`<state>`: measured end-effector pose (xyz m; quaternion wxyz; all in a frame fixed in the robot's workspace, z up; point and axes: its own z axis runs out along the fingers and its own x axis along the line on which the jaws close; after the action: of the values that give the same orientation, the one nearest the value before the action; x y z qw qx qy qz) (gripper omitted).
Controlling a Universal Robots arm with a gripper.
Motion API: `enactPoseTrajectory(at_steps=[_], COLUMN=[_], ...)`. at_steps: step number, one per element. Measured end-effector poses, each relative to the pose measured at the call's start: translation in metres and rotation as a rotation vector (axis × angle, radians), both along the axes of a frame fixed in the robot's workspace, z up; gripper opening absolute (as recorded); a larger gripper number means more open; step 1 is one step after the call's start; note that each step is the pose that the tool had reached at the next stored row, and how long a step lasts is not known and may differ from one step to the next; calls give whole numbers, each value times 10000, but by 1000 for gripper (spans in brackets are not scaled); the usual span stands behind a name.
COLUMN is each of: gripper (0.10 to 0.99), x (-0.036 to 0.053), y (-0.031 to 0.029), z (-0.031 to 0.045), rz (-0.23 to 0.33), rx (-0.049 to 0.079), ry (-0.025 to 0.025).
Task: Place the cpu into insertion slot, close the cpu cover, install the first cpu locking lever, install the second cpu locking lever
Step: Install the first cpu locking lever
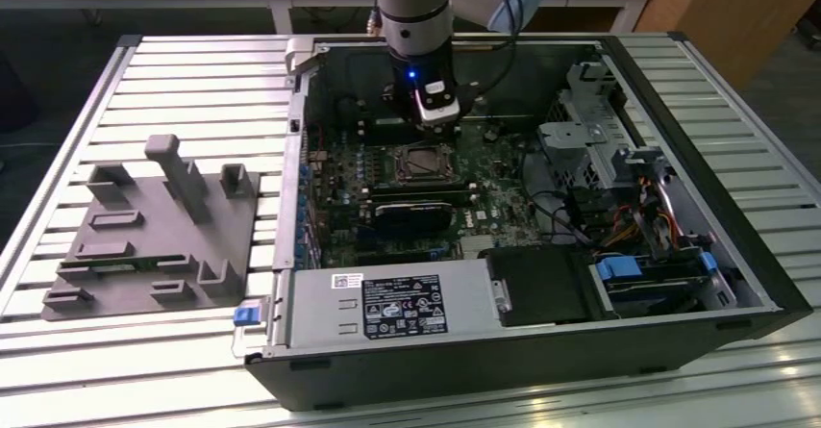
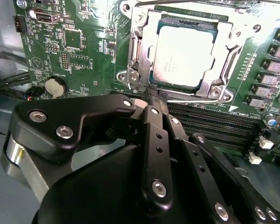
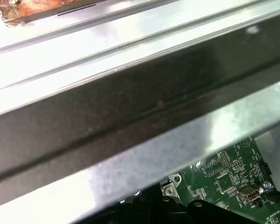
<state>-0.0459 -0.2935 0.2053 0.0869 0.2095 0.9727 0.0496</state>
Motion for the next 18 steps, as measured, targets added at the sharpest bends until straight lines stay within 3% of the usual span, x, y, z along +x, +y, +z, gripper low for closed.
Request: enactPoseTrajectory(at_steps=[3,8,14,18], gripper=[106,106,106,106], x=[0,0,-2,-10], y=[-1,0,0,-9], z=[1,0,0,-1], rz=[92,428,710,783], rx=[21,164,553,595], ry=[1,1,-6,-7])
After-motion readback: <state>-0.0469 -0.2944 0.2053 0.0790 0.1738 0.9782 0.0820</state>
